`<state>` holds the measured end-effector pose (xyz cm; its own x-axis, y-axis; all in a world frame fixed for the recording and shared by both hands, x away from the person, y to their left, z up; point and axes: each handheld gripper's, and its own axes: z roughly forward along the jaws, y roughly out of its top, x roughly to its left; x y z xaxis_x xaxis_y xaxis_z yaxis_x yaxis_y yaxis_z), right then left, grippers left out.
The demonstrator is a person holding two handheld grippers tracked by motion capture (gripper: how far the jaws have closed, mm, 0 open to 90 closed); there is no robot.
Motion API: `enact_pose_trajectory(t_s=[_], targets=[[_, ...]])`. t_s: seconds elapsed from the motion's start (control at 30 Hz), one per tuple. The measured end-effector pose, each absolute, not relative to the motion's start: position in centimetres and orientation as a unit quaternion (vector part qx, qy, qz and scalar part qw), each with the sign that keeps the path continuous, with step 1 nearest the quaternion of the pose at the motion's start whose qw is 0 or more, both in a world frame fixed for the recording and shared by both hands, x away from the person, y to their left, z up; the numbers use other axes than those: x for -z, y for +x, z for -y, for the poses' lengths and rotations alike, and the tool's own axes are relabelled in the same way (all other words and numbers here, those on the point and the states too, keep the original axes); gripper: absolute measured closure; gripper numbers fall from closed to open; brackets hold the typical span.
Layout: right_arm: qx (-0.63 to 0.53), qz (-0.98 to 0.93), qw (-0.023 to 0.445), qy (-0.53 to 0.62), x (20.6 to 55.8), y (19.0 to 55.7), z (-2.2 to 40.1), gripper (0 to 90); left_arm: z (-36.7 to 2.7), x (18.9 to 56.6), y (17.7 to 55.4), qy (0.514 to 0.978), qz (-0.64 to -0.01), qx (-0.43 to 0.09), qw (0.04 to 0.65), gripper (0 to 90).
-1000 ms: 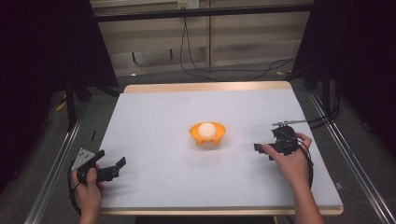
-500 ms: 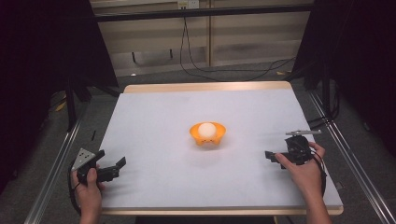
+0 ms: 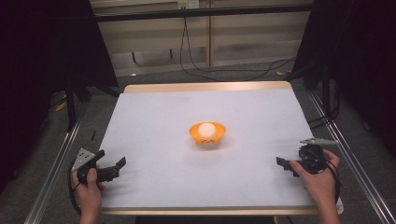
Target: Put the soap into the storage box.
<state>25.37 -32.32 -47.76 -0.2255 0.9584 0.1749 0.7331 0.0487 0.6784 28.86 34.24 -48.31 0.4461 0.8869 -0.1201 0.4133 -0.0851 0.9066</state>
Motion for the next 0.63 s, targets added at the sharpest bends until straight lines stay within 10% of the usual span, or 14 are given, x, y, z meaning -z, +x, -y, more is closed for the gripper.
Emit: enact_pose_trajectory(t_s=[0.63], targets=[[-0.430, -0.658, 0.218, 0.579, 48.5, 21.7, 35.3, 0.8, -34.2, 48.3, 28.9, 0.693, -0.467, -0.243, 0.492, 1.9]])
